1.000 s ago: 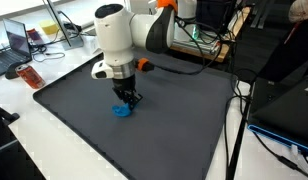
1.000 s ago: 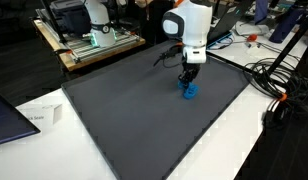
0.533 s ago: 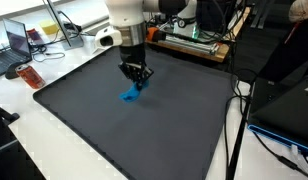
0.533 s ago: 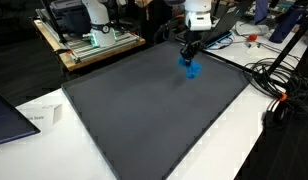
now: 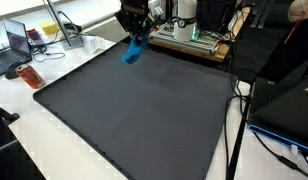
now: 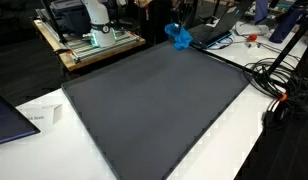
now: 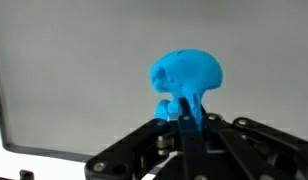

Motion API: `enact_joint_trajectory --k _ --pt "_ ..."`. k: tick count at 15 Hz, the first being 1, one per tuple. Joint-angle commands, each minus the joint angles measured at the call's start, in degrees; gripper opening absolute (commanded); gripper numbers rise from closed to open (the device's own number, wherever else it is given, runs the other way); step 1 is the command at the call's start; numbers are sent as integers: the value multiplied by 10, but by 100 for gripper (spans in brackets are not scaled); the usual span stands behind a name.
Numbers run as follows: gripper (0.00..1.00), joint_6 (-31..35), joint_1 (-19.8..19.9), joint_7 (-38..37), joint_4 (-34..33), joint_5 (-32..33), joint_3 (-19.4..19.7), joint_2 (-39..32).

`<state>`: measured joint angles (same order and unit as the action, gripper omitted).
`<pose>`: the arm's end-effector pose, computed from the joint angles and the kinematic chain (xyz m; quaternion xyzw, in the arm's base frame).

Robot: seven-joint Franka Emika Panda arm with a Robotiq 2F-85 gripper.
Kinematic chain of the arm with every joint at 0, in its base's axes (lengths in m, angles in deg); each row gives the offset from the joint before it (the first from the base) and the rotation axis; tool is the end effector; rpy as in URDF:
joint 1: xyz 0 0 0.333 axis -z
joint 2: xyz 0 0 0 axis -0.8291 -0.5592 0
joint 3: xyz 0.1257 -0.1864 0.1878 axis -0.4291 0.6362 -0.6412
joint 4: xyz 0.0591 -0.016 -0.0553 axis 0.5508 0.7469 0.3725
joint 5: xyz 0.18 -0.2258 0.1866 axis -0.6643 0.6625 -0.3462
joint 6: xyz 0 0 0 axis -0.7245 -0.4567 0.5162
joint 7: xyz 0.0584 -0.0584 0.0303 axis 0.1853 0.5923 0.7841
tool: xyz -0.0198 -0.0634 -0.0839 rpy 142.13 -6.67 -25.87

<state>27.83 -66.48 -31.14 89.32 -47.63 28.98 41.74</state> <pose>0.5329 0.0904 0.4092 0.9957 0.0584 -0.0040 0.0716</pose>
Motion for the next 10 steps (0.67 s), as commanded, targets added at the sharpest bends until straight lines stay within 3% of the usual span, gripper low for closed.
enact_joint_trajectory --k 1,6,10 --pt "1 -70 14 1 -9 25 -18 60" --pt "1 -133 20 -3 -42 57 -33 104" --pt "1 -139 24 -3 -70 70 -43 116"
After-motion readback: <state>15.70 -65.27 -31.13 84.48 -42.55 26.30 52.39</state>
